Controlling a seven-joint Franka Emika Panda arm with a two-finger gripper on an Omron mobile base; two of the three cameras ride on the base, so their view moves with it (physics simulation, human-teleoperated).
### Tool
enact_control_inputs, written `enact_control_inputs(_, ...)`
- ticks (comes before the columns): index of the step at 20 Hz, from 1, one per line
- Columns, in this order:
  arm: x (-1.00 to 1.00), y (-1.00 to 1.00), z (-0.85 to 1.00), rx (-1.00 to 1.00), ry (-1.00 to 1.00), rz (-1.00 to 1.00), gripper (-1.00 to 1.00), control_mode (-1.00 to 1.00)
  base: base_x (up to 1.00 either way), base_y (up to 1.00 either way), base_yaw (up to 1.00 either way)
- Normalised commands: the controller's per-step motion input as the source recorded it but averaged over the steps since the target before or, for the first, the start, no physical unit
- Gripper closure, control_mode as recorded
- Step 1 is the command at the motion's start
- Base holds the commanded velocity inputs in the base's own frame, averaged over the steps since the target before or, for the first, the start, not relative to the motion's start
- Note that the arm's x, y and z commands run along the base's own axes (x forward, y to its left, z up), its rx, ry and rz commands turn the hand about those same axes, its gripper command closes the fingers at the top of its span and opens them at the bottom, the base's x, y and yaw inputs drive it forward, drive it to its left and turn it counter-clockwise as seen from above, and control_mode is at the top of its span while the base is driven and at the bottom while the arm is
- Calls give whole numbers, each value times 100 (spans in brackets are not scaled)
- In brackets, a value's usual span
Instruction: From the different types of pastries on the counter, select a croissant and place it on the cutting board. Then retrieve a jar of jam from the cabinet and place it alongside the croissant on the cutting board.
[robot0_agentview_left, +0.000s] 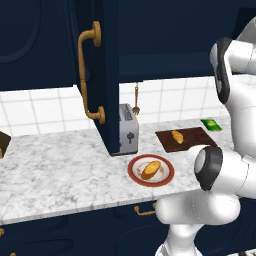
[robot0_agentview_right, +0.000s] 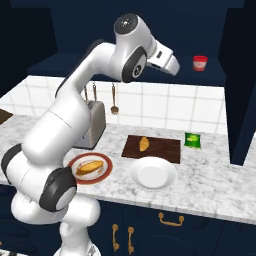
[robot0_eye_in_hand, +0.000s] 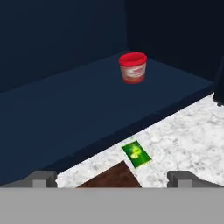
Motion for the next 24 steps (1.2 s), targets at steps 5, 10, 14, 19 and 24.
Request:
enact_control_inputs(5, 82, -6, -25, -6, -6, -2, -100, -100, 0, 0, 0)
enact_control_inputs(10, 52, -52, 55, 5, 24, -5, -100, -100, 0, 0, 0)
enact_control_inputs(14, 26, -48, 69, 8, 37, -6, -100, -100, 0, 0, 0)
enact_control_inputs(19, 18, -39, 7, 1, 21, -2, -100, -100, 0, 0, 0)
enact_control_inputs(24, 23, -38, -19, 0, 1, 0, -100, -100, 0, 0, 0)
